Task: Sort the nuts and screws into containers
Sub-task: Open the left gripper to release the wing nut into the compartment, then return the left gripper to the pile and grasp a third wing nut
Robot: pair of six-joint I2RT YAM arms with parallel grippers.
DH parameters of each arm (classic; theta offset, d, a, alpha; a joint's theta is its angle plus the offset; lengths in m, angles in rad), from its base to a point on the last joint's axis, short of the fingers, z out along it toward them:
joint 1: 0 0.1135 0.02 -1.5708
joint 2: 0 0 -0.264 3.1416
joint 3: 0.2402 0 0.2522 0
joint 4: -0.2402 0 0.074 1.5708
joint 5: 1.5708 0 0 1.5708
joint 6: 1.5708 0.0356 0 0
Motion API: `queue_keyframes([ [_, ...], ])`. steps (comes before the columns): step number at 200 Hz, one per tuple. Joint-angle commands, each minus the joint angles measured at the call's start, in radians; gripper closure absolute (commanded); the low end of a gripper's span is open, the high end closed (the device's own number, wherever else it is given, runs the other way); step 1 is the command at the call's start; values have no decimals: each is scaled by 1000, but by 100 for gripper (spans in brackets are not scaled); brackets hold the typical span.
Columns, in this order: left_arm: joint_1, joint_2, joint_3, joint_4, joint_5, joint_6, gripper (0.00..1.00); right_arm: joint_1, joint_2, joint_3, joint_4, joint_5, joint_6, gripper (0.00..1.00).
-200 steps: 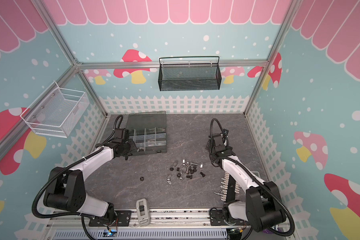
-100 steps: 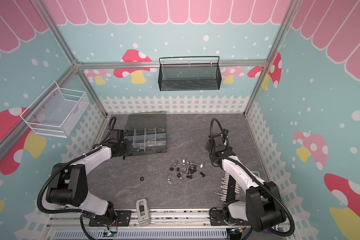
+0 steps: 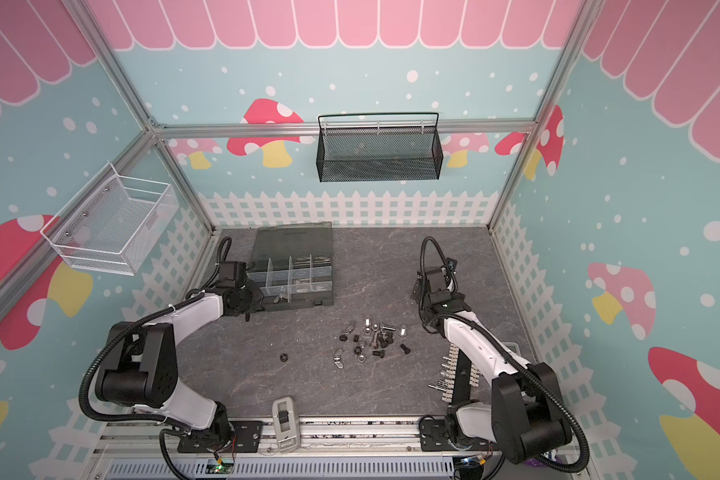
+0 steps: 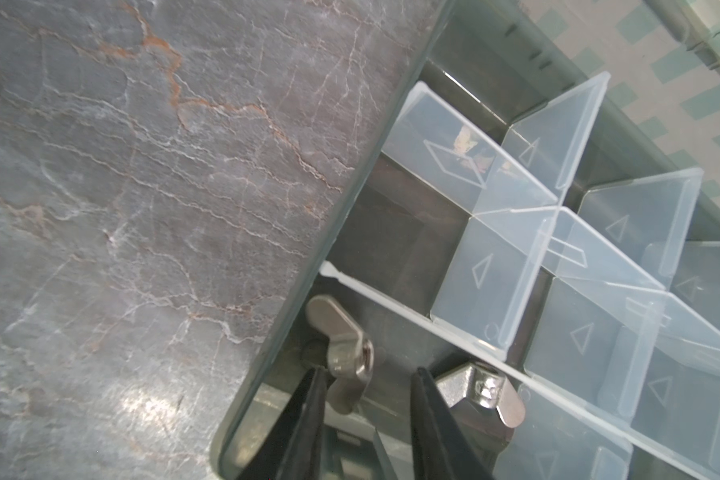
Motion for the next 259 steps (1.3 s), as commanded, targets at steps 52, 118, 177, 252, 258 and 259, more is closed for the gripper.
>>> queue_keyframes([
  [52, -1, -104, -38, 1, 13, -10, 56, 8, 6, -9, 7, -5, 25, 3],
  [118, -147, -236, -49, -92, -5, 35, 49, 9, 8, -12, 8, -7, 31, 3],
  [177, -445, -197, 9, -117, -15, 131, 42, 8, 14, -9, 9, -11, 34, 3],
  [252, -708, 82, 190, -114, 27, 253, 40, 9, -2, -22, -13, 1, 39, 3],
  [258, -718, 101, 202, -114, 27, 260, 40, 8, -8, -26, -13, 3, 39, 3],
  [259, -720, 104, 204, -114, 28, 261, 40, 8, -8, -25, -13, 2, 39, 3],
])
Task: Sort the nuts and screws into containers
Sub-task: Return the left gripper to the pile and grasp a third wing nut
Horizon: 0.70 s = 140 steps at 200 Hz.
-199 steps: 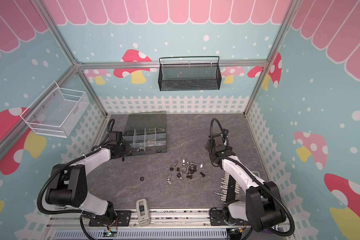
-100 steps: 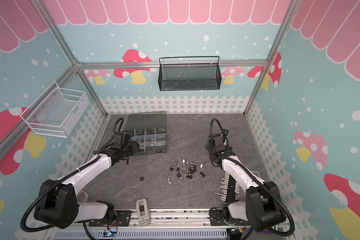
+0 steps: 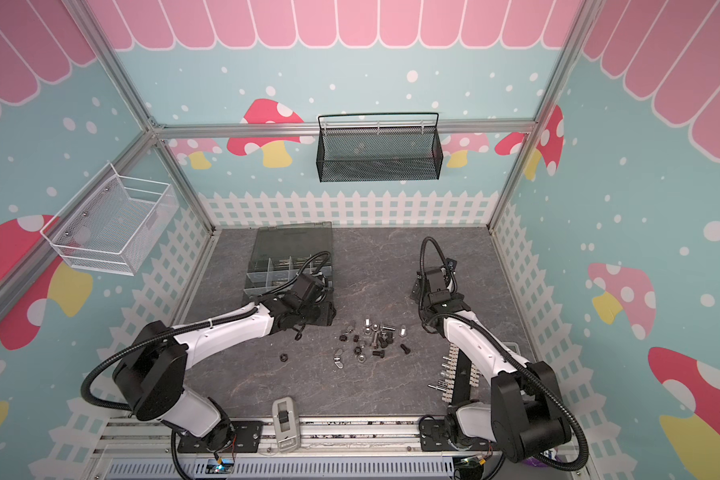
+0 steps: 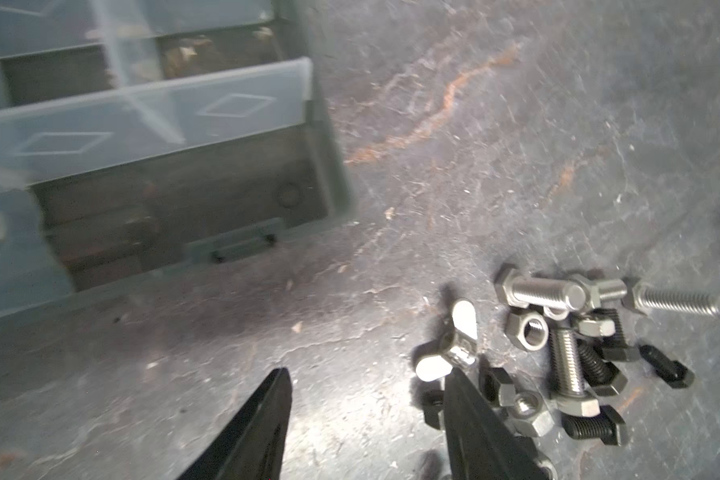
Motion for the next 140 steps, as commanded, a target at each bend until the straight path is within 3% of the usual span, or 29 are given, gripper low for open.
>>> queue_keyframes([
  [1, -44, 64, 62, -18, 12, 58, 40, 8, -15, -24, -17, 16, 24, 3],
  [54, -91, 196, 149, -79, 32, 99, 43, 8, -47, -39, -21, 31, 23, 3],
  [140, -106, 281, 194, -106, 13, 108, 53, 8, -39, -32, -20, 25, 33, 2],
])
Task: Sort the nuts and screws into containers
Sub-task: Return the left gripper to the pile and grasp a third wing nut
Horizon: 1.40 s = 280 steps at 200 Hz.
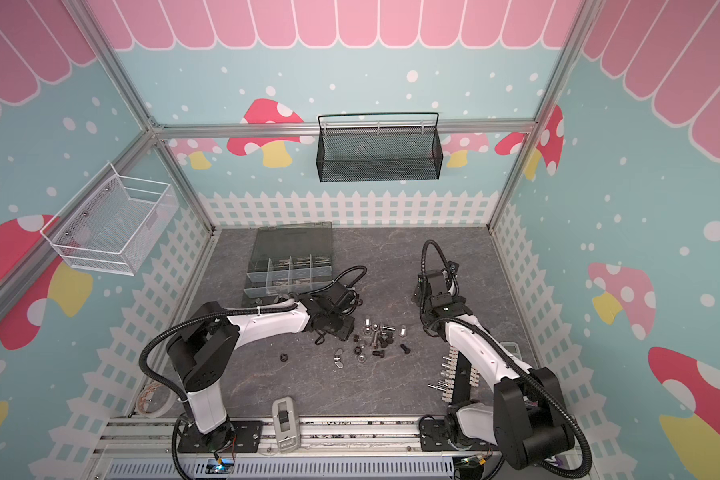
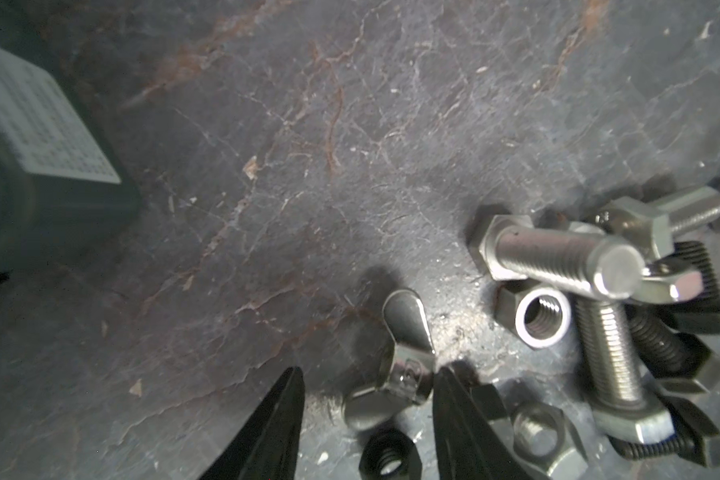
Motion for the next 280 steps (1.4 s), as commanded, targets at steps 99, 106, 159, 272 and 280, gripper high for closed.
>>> queue_keyframes([
  [99, -11, 69, 56, -56, -42, -18, 54, 8, 4, 9, -13, 13, 26, 2],
  [106, -11, 71, 57, -56, -44, -20, 54, 8, 6, 9, -13, 13, 25, 3],
  [159, -10, 78, 59, -80, -67, -37, 64, 8, 10, 8, -13, 10, 27, 3],
  [272, -9, 74, 50, -88, -82, -57, 82, 8, 10, 4, -13, 13, 29, 3],
  [280, -10, 73, 48, -88, -81, -59, 84, 8, 10, 3, -13, 11, 29, 3],
])
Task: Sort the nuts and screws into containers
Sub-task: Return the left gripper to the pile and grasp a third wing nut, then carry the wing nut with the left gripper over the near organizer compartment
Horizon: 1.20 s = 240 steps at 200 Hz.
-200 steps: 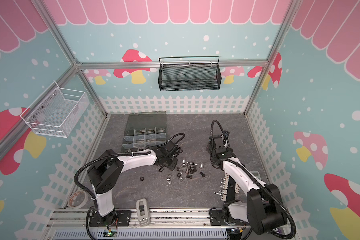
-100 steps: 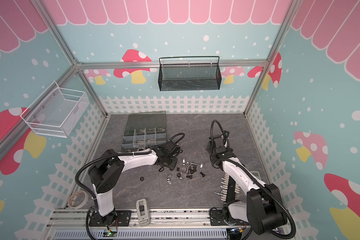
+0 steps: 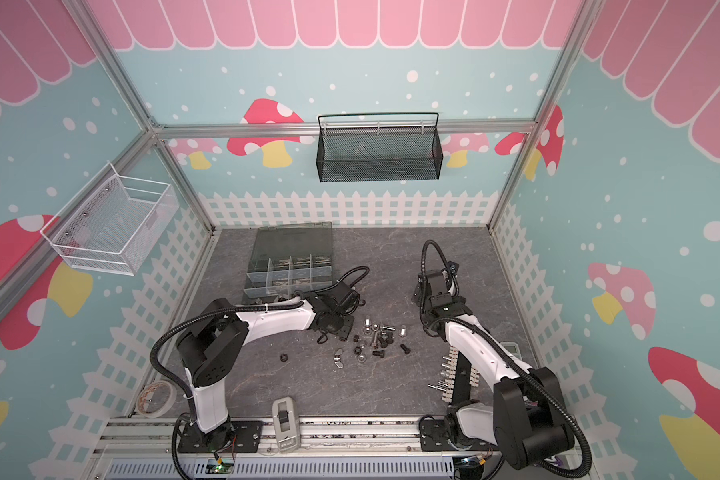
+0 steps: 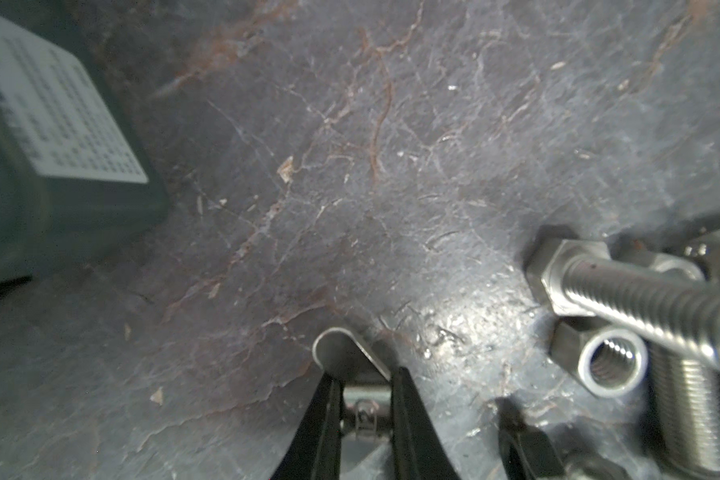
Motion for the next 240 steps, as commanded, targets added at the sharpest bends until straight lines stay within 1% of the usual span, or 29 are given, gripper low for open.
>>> queue_keyframes([
  [1, -10, 21, 3, -36, -14, -20, 84, 8, 8, 4, -12, 12, 26, 3],
  [24, -9, 10, -3, -36, -28, -27, 87, 8, 8, 1, -13, 12, 27, 3],
  [74, -5, -45, -25, -34, -72, -51, 88, 8, 8, -3, -13, 14, 29, 3],
  [96, 7, -71, -35, -34, -81, -64, 90, 8, 6, -3, -13, 15, 27, 3],
  [141, 39, -131, -67, -28, -89, -74, 90, 9, 4, -5, -13, 16, 27, 3],
  [201, 113, -245, -117, -5, -94, -96, 90, 8, 8, 1, -13, 20, 24, 3],
  [240, 210, -349, -182, 26, -92, -124, 90, 7, 8, 7, -13, 21, 21, 3],
])
